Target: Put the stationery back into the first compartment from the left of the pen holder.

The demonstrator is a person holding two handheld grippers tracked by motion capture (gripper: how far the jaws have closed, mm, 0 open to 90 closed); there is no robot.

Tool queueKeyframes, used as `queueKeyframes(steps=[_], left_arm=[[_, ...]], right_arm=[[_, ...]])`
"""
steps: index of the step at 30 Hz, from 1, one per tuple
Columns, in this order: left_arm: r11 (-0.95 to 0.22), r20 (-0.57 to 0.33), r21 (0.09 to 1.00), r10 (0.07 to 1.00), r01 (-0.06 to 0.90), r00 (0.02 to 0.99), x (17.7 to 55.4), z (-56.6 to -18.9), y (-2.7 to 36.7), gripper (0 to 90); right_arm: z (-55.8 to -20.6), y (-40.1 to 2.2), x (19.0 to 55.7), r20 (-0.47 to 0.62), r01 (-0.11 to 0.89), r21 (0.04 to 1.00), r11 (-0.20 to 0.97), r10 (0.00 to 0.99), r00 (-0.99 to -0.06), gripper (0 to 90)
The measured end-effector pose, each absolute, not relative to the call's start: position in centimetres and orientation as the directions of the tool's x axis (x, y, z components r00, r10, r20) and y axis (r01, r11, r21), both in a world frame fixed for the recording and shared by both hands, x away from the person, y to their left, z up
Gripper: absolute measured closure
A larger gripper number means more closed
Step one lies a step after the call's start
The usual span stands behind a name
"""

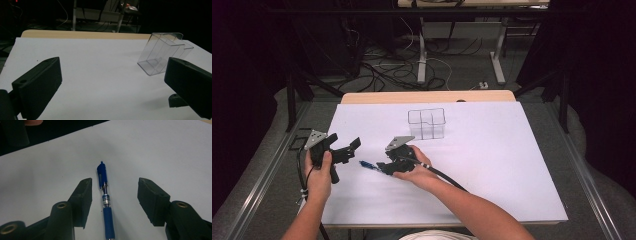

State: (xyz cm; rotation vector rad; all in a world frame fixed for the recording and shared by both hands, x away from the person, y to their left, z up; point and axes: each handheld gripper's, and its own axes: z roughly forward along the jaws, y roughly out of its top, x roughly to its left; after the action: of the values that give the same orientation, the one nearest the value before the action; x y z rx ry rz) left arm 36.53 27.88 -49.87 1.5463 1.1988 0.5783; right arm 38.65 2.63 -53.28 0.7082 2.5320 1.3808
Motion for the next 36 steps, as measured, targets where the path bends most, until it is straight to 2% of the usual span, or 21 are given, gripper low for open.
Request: queueKeyframes(steps=[15, 22, 33, 36], left_arm=[[0.052, -0.215, 0.918, 0.898, 0.393, 0.383, 36.5, -49.9, 27.7, 1.4], [0.052, -0.215, 0.917, 0.899, 0.396, 0.381, 36.5, -50.0, 27.7, 1.4], [0.048, -0.21, 0.917, 0.901, 0.395, 0.379, 36.6, -50.0, 27.6, 1.4], [0.047, -0.209, 0.918, 0.902, 0.395, 0.377, 36.6, -50.0, 27.6, 1.4]], right_arm=[[-55.4, 4.1, 38.6, 0.059, 0.33, 0.768, 0.549, 0.452, -0.89, 62.3], [-56.0, 4.2, 38.6, 0.076, 0.363, 0.738, 0.569, 0.465, -0.882, 66.1], [-56.6, 3.9, 38.5, 0.042, 0.333, 0.738, 0.587, 0.452, -0.891, 71.0], [-56.6, 3.9, 38.5, 0.04, 0.327, 0.741, 0.586, 0.448, -0.893, 74.6]])
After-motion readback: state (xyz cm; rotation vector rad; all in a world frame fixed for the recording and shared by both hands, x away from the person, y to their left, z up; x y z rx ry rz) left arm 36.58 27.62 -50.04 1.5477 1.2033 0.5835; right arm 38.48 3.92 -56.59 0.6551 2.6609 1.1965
